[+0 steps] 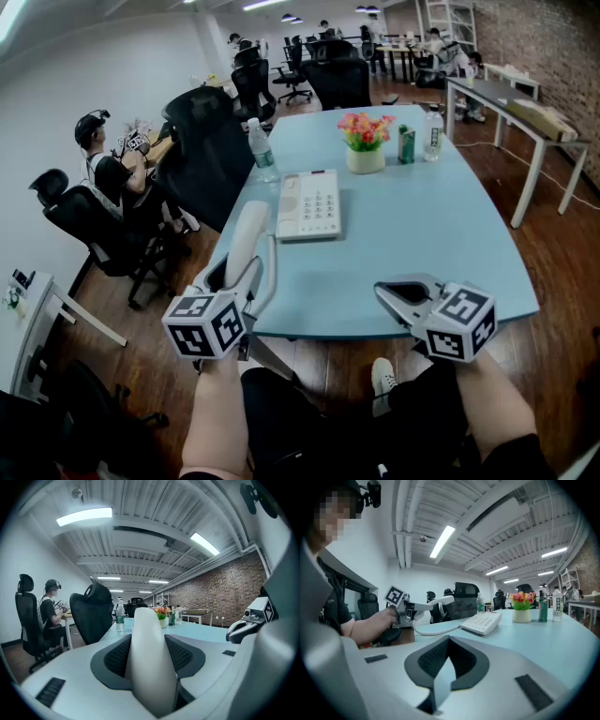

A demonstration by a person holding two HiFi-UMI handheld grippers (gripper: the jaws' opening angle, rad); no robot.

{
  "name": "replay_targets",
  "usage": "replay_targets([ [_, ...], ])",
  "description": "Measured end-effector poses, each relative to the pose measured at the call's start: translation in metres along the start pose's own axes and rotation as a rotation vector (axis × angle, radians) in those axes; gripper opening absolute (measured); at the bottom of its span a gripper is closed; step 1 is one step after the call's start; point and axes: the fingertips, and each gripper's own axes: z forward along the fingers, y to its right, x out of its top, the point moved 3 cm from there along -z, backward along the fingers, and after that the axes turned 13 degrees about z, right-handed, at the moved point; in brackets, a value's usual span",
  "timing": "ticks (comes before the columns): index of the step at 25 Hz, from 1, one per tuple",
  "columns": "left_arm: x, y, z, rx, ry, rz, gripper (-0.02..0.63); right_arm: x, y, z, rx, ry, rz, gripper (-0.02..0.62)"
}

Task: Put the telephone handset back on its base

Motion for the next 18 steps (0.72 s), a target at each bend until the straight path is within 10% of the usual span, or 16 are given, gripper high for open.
replay_targets([
  [18, 0.0, -0.013, 0.046, 0.0, -0.04, 0.015, 0.218, 0.0, 0.002, 0.0, 0.006, 0.005, 0.011, 0.017],
])
